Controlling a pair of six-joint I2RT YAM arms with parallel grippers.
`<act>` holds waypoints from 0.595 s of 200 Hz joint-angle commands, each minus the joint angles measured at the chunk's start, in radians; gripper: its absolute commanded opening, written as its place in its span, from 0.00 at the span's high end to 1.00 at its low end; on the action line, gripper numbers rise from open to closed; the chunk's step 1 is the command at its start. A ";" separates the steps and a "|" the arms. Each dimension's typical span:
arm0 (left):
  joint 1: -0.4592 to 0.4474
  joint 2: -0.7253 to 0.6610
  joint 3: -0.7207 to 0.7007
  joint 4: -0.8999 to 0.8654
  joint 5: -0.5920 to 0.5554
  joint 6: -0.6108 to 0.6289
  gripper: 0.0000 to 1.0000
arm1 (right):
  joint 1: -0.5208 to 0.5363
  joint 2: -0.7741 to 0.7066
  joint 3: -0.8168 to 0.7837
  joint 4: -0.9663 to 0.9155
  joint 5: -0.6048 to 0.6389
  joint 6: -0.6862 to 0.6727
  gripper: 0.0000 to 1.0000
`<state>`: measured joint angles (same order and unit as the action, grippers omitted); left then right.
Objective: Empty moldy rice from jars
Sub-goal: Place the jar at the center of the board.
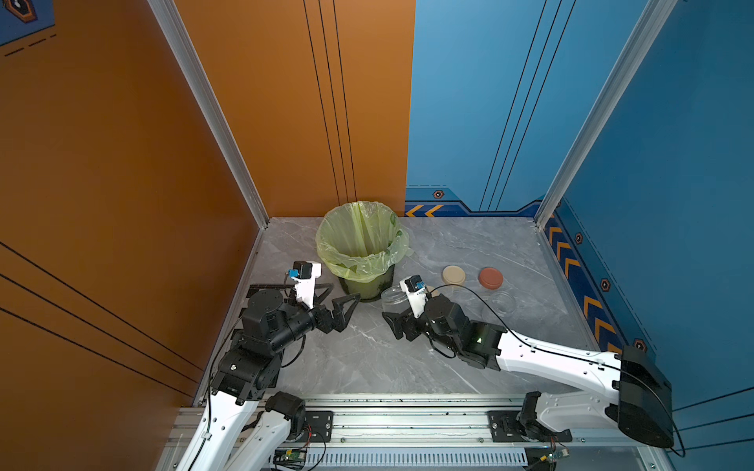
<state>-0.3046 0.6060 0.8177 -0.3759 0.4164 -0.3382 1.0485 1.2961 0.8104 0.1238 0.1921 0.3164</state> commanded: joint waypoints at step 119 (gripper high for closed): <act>0.014 0.064 0.004 -0.055 0.061 0.011 0.02 | 0.076 0.277 -0.139 0.612 0.024 -0.117 1.00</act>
<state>-0.3008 0.6693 0.8177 -0.3931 0.4545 -0.3378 1.1130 1.5478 0.6586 0.5686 0.2031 0.2253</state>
